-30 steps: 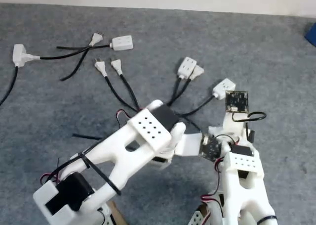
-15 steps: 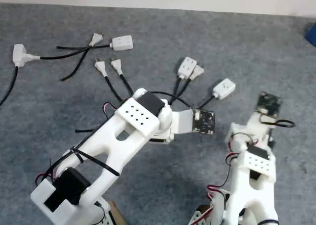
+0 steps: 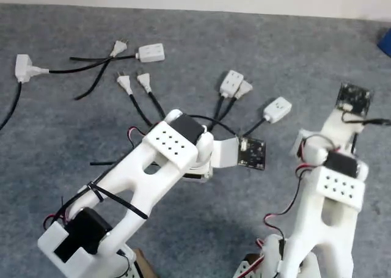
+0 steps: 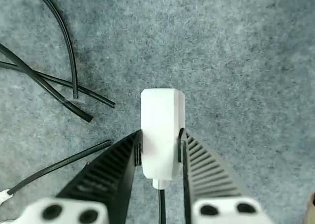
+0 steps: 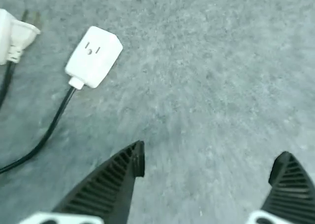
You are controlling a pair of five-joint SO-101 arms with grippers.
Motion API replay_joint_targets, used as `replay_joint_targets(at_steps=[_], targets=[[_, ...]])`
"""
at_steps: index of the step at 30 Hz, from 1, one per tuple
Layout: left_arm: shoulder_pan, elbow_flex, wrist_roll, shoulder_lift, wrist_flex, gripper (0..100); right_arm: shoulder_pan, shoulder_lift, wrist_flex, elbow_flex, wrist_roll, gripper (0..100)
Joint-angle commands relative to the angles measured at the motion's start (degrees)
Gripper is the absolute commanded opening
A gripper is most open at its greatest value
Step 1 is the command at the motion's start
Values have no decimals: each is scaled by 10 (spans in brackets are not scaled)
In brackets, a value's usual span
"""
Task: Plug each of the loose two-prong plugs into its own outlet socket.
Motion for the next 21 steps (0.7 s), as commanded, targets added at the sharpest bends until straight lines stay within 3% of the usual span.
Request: replay_joint_targets(at_steps=[1,12,18,21], targets=[[-7,-11,-5,-22,4,5,-9,-7,91,-105,-1,386],[-14,-11,-4,-21,9,17,-9,-7,51,-1,10,386],[-15,15,-2,-21,5,169,-7,-7,15,46,27,386],[-16,15,-4,-21,4,180,-6,-7,15,50,27,386]])
